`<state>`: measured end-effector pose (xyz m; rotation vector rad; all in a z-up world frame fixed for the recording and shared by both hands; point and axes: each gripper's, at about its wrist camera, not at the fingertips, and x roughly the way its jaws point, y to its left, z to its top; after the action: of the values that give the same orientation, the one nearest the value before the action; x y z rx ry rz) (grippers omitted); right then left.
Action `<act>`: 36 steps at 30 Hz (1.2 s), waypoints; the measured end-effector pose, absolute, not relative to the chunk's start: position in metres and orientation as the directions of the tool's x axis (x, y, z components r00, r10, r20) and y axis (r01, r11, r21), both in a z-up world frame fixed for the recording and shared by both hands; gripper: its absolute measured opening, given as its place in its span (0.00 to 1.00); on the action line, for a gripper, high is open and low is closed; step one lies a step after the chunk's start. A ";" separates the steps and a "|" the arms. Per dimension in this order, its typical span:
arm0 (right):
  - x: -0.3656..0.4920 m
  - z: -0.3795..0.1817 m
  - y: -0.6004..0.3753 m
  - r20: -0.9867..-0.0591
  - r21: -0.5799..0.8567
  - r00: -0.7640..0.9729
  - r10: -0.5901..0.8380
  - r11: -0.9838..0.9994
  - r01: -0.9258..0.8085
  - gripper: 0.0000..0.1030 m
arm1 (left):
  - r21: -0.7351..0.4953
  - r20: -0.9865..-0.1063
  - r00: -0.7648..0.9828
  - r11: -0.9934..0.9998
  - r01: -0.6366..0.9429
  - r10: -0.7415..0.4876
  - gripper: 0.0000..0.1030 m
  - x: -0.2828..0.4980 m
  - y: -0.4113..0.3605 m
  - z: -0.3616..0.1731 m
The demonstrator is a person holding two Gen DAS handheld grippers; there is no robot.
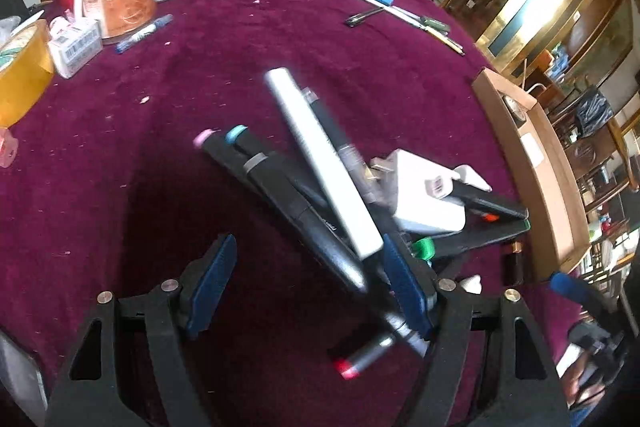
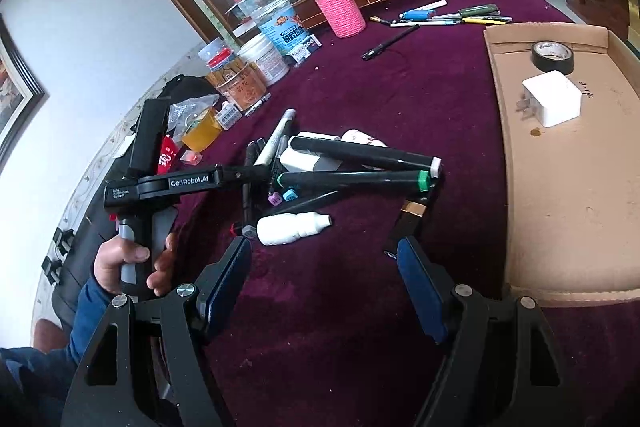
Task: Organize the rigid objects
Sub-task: 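Return the left tool to the pile and grasp a black marker, then grasp the white plastic bottle with the right tool while the left tool holds the marker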
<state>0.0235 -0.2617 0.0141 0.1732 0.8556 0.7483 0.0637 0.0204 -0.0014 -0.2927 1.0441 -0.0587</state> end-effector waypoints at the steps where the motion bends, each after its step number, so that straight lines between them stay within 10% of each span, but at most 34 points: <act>1: 0.024 0.014 -0.263 -0.622 0.424 0.421 0.660 0.736 -0.528 0.68 | -0.260 -0.846 0.501 0.962 -0.085 -0.185 0.64 0.060 0.024 -0.001; 20: 0.024 0.013 -0.251 -0.626 0.432 0.400 0.670 0.724 -0.537 0.68 | -0.187 -0.857 0.497 0.981 -0.050 -0.138 0.62 0.015 0.030 -0.001; 23: 0.026 0.011 -0.244 -0.648 0.416 0.382 0.659 0.726 -0.547 0.68 | -0.101 -0.854 0.511 0.995 0.025 -0.099 0.29 0.010 0.015 -0.002; 36: 0.073 -0.007 -0.168 -0.748 0.373 0.253 0.614 0.703 -0.605 0.68 | -0.128 -0.835 0.530 0.989 0.070 -0.146 0.27 -0.001 0.012 -0.003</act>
<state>0.0728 -0.1682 -0.0067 0.0098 1.0213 0.8286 -0.0013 0.0117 -0.0032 -0.0826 1.0039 -0.1290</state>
